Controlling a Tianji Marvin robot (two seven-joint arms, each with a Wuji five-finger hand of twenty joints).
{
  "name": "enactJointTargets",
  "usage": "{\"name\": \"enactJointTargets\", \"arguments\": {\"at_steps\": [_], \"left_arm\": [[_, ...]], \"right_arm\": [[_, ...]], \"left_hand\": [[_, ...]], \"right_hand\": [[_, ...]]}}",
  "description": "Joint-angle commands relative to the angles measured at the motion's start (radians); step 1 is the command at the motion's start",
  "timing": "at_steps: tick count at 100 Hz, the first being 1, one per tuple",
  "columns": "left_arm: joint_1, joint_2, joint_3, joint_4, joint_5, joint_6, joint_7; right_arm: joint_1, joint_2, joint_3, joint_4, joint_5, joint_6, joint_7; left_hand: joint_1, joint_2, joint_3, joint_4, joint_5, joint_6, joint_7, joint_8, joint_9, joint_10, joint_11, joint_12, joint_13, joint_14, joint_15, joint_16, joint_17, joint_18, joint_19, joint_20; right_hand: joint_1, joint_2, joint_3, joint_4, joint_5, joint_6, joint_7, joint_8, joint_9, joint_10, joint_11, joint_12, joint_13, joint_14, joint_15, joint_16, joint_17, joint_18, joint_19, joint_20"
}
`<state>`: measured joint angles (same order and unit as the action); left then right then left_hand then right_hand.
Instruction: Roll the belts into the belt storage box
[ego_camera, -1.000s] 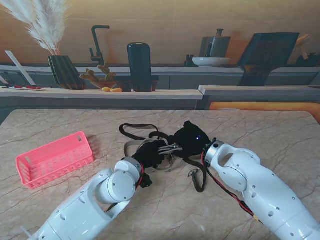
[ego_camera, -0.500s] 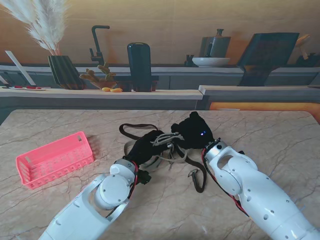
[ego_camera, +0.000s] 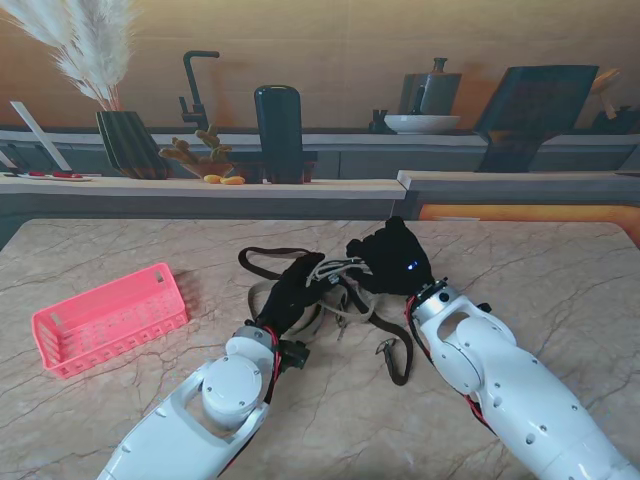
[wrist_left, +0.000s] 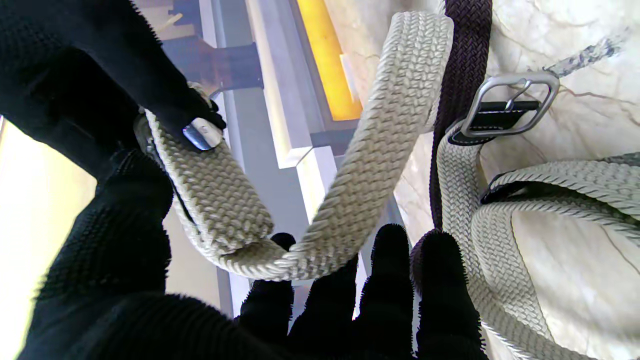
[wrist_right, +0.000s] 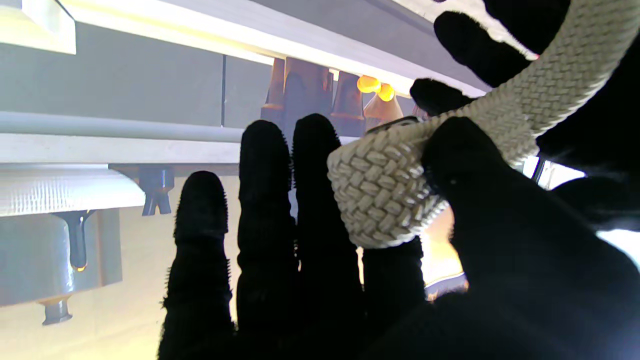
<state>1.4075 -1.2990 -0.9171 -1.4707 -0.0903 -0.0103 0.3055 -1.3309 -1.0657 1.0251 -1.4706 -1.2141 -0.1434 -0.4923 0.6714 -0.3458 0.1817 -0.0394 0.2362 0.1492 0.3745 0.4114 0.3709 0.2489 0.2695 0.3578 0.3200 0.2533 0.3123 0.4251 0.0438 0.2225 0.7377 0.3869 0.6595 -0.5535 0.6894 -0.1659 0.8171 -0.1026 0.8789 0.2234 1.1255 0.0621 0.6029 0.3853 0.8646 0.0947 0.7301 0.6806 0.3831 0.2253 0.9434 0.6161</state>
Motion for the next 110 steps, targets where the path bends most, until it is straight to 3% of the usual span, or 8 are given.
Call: {"name": "enactJointTargets", "arguments": {"at_steps": [1, 15, 17, 25, 47, 84, 95, 110], "left_arm": [[0.001, -0.012, 0.003, 0.015, -0.01, -0.022, 0.011], [0.002, -0.018, 0.006, 0.031, -0.057, -0.064, 0.01], [0.002, -0.017, 0.007, 0.032, -0.067, -0.069, 0.005], [0.001, -0.018, 0.016, 0.039, -0.103, -0.084, -0.021], [-0.016, -0.029, 0.059, 0.069, -0.177, -0.135, -0.055], [-0.009, -0.071, 0.09, 0.078, -0.152, -0.165, 0.078], [0.005, -0.07, 0.078, 0.058, -0.143, -0.17, 0.099], [0.021, -0.066, 0.066, 0.035, -0.117, -0.155, 0.117]], "right_arm": [[-0.01, -0.002, 0.01, -0.029, -0.009, -0.002, -0.014], [-0.017, -0.004, 0.018, -0.04, -0.013, 0.001, -0.039], [-0.017, -0.005, 0.018, -0.04, -0.012, 0.003, -0.043], [-0.014, -0.012, 0.012, -0.038, 0.006, 0.01, -0.053], [0.011, -0.025, -0.028, -0.007, 0.049, 0.027, -0.059], [0.04, -0.038, -0.092, 0.064, 0.112, 0.046, -0.041], [0.04, -0.038, -0.096, 0.076, 0.115, 0.055, -0.043], [0.039, -0.036, -0.094, 0.081, 0.106, 0.067, -0.05]], "left_hand": [[-0.056, 0.006, -0.023, 0.011, -0.027, -0.042, -0.027, -0.013, -0.03, -0.044, -0.019, -0.013, -0.023, -0.045, -0.021, -0.02, -0.008, -0.052, -0.032, -0.024], [-0.11, -0.018, -0.007, 0.009, -0.04, -0.044, -0.031, -0.028, -0.052, -0.056, -0.036, -0.032, -0.044, -0.065, -0.058, -0.051, -0.02, -0.072, -0.093, -0.055], [-0.151, -0.04, 0.069, -0.002, -0.04, -0.043, -0.026, -0.038, -0.053, -0.057, -0.035, -0.041, -0.048, -0.067, -0.06, -0.064, -0.02, -0.078, -0.106, -0.06], [-0.194, -0.07, 0.131, -0.012, -0.023, -0.031, -0.036, -0.052, -0.047, -0.053, -0.052, -0.061, -0.046, -0.069, -0.082, -0.083, -0.021, -0.088, -0.142, -0.078], [-0.232, -0.091, 0.196, -0.026, -0.013, -0.03, -0.032, -0.057, -0.049, -0.063, -0.052, -0.09, -0.048, -0.088, -0.098, -0.117, -0.023, -0.14, -0.21, -0.111], [-0.182, -0.029, 0.214, -0.043, -0.087, -0.075, 0.022, -0.049, -0.068, -0.113, 0.033, -0.069, -0.042, -0.132, -0.024, -0.111, -0.013, -0.201, -0.131, -0.069], [-0.141, -0.029, 0.225, -0.039, -0.088, -0.071, 0.081, -0.023, -0.023, -0.11, 0.063, -0.065, 0.006, -0.122, 0.015, -0.106, 0.018, -0.182, -0.077, -0.044], [-0.078, -0.039, 0.268, -0.031, -0.038, -0.039, 0.197, 0.029, 0.156, -0.105, 0.128, -0.04, 0.171, -0.091, 0.121, -0.07, 0.128, -0.096, 0.091, 0.032]], "right_hand": [[0.049, 0.085, 0.048, -0.004, 0.029, -0.131, 0.115, 0.013, -0.006, -0.007, 0.028, -0.008, -0.021, -0.016, 0.026, -0.006, -0.009, 0.015, 0.029, -0.016], [0.049, 0.09, 0.041, -0.002, 0.023, -0.137, 0.119, 0.014, -0.011, -0.011, 0.032, -0.01, -0.024, -0.019, 0.028, -0.009, -0.011, 0.013, 0.032, -0.023], [0.049, 0.092, 0.041, -0.001, 0.022, -0.138, 0.119, 0.014, -0.012, -0.013, 0.032, -0.01, -0.025, -0.02, 0.028, -0.01, -0.011, 0.013, 0.033, -0.024], [0.049, 0.094, 0.038, 0.0, 0.02, -0.14, 0.12, 0.013, -0.015, -0.014, 0.033, -0.011, -0.027, -0.021, 0.028, -0.011, -0.013, 0.011, 0.033, -0.027], [0.051, 0.1, 0.031, 0.002, 0.014, -0.143, 0.124, 0.013, -0.019, -0.015, 0.04, -0.013, -0.03, -0.023, 0.031, -0.014, -0.015, 0.01, 0.036, -0.034], [0.052, 0.104, 0.025, 0.007, 0.01, -0.142, 0.127, 0.011, -0.021, -0.016, 0.046, -0.016, -0.032, -0.024, 0.035, -0.017, -0.016, 0.009, 0.043, -0.042], [0.053, 0.104, 0.023, 0.008, 0.009, -0.141, 0.128, 0.01, -0.023, -0.018, 0.048, -0.017, -0.034, -0.024, 0.035, -0.018, -0.016, 0.009, 0.044, -0.044], [0.054, 0.106, 0.022, 0.01, 0.007, -0.139, 0.128, 0.01, -0.026, -0.014, 0.051, -0.017, -0.037, -0.022, 0.038, -0.018, -0.017, 0.01, 0.047, -0.047]]}}
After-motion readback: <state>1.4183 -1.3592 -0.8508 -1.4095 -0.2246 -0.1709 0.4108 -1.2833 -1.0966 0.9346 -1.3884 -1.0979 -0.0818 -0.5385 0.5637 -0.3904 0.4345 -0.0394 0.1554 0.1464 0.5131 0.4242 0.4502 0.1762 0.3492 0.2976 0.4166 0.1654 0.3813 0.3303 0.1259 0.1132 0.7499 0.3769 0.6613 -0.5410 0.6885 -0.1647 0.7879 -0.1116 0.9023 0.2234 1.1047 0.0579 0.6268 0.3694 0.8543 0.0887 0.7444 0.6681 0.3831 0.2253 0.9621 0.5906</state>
